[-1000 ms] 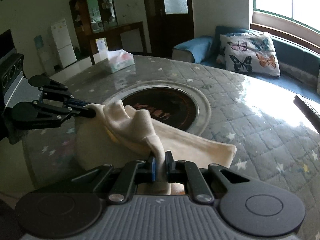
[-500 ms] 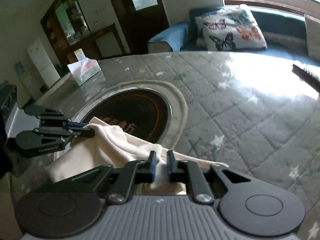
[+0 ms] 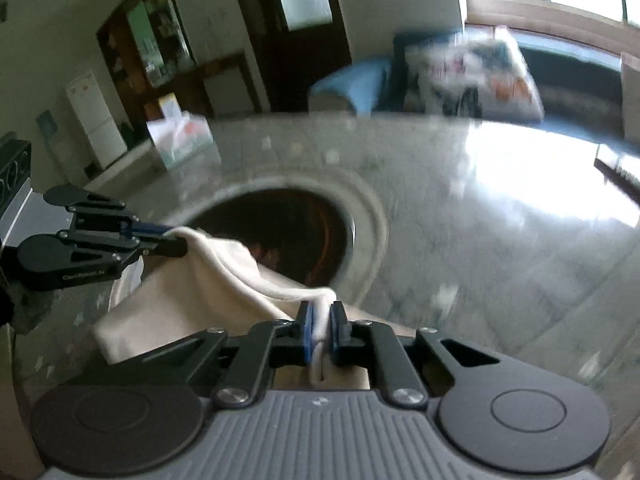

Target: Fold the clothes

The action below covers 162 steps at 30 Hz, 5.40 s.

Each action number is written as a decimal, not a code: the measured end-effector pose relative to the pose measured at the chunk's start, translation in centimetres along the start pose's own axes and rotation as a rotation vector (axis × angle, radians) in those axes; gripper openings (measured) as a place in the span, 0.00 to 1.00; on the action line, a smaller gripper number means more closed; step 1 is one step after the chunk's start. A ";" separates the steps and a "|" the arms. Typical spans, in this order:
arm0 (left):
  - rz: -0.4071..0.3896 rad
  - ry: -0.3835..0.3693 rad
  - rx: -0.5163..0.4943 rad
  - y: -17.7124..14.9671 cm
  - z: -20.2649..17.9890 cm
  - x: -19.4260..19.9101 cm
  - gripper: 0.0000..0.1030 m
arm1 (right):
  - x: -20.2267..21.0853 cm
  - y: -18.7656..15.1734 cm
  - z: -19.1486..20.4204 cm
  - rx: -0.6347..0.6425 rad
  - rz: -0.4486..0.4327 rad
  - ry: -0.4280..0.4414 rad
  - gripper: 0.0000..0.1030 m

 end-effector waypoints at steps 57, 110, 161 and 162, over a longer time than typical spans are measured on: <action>0.068 0.073 0.255 -6.0 -1.1 3.8 0.49 | -3.6 -4.7 10.9 0.323 0.014 -0.029 0.39; 0.088 0.005 0.263 -3.4 -2.4 1.2 0.27 | 1.4 -3.8 0.2 -0.006 -0.066 -0.152 0.34; 0.123 0.051 0.154 -0.5 -4.1 -4.2 0.72 | -1.7 -7.1 11.8 0.275 -0.023 -0.029 0.43; 0.122 0.050 0.154 -0.5 -4.1 -4.2 0.72 | -1.8 -7.1 12.0 0.278 -0.022 -0.026 0.43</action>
Point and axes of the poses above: each gripper's, at about its wrist camera, not at the fingertips, and x roughly against the way its jaws point, z to its left, y to its top, the point moved 5 cm from there along -x, roughly the way its jaws point, and after that the axes turned 7 degrees about -x, right-handed, at the moved point
